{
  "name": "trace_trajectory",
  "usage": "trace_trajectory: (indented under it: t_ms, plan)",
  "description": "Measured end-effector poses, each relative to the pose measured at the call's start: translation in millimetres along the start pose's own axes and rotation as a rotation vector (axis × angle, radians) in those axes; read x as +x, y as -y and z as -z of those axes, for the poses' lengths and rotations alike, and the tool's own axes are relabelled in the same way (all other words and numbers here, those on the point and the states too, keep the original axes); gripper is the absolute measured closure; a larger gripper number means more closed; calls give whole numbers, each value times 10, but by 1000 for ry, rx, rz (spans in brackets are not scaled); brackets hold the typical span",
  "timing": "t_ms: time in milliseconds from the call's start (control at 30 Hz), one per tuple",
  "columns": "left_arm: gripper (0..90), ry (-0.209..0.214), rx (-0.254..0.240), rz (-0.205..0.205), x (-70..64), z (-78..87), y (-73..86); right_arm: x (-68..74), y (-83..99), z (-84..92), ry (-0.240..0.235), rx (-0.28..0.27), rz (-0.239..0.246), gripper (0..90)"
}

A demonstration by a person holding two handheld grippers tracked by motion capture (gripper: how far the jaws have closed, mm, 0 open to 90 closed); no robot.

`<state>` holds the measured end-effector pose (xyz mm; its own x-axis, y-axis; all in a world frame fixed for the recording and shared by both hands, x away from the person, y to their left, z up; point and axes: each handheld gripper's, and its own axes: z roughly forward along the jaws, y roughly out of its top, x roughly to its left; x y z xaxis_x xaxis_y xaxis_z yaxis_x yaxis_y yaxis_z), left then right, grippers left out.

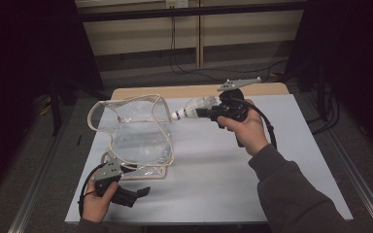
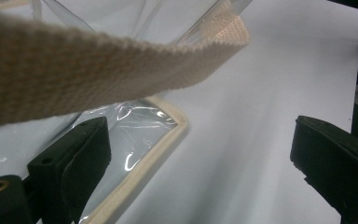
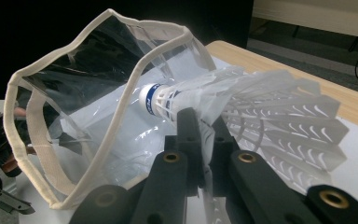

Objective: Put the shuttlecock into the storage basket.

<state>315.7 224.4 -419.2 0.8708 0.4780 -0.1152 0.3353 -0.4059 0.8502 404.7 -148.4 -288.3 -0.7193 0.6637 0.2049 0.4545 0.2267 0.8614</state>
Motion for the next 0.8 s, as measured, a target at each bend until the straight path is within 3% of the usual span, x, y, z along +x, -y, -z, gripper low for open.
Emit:
trace_trajectory:
  t_ms: [800]
  plan:
    - [51, 4, -7, 2, 5, -1, 4, 191, -211, -77, -45, 0, 28, 882]
